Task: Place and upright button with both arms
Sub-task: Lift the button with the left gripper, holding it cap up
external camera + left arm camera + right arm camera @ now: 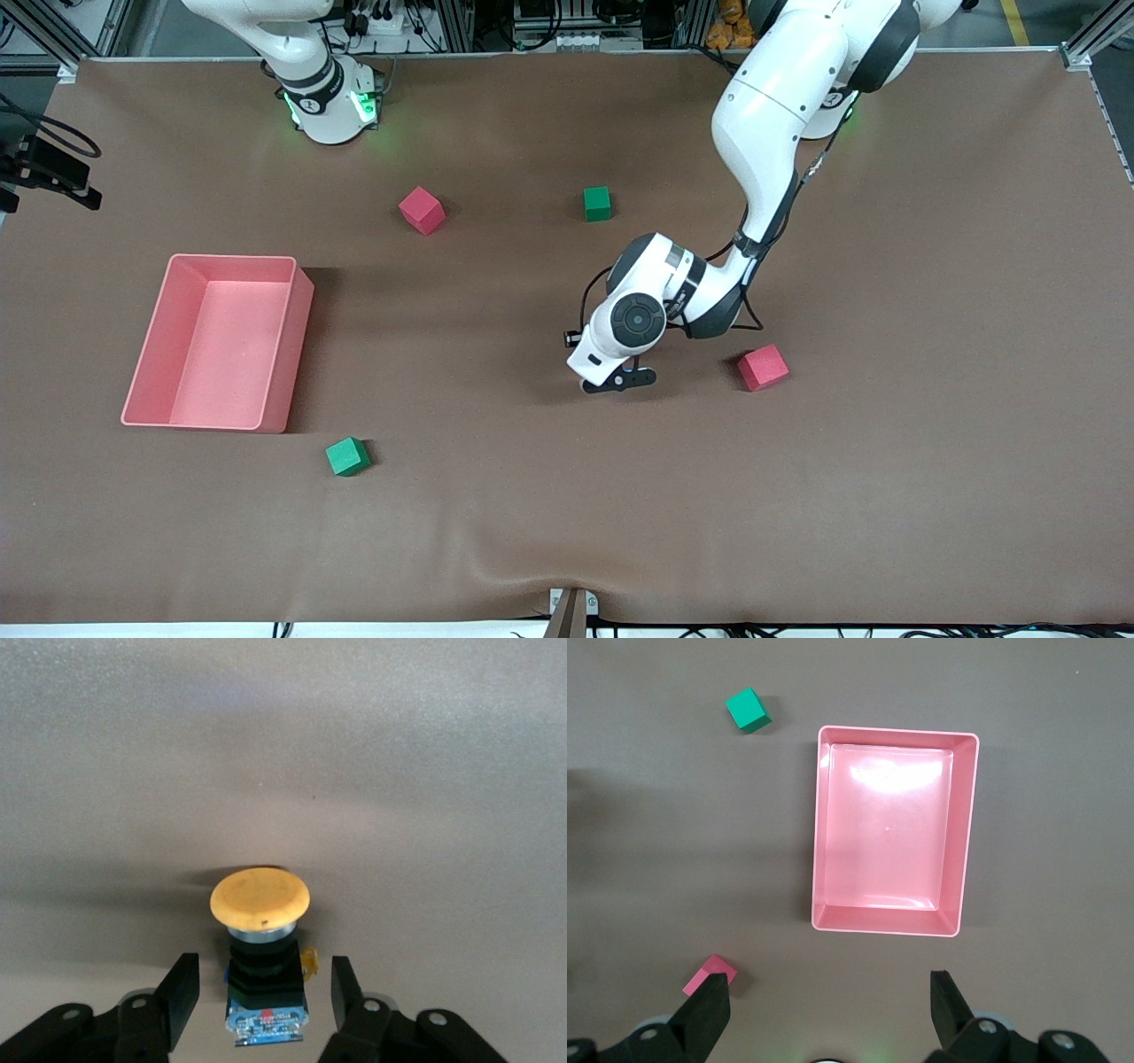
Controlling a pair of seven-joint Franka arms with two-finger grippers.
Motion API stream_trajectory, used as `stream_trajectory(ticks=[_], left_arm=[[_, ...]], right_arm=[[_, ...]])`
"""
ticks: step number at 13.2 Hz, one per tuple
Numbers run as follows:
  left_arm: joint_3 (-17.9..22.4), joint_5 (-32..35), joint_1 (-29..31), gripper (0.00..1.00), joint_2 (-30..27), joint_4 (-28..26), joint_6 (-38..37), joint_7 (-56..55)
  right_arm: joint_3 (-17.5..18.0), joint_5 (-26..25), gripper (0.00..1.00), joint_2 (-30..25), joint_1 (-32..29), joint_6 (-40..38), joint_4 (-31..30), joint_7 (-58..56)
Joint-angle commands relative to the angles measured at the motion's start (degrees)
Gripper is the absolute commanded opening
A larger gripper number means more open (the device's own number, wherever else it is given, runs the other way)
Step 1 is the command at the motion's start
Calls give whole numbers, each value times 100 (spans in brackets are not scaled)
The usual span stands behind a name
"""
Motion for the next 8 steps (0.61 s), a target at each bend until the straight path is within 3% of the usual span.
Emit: stream_trajectory(ticks=[1,5,7,8], left_arm=[[60,-9,-46,64,96,125,33,53],[60,-9,-64,64,114,125,33,53],[60,-9,-64,54,114,116,33,53],[60,-9,-64,36,114,107,33,53]], right_arm=[[91,2,100,43,-103,30,108,59],[91,2,100,43,-129,48,82,59],[91,-7,100,61,-138,57,90,51],[91,11,100,87,-138,100,108,24]])
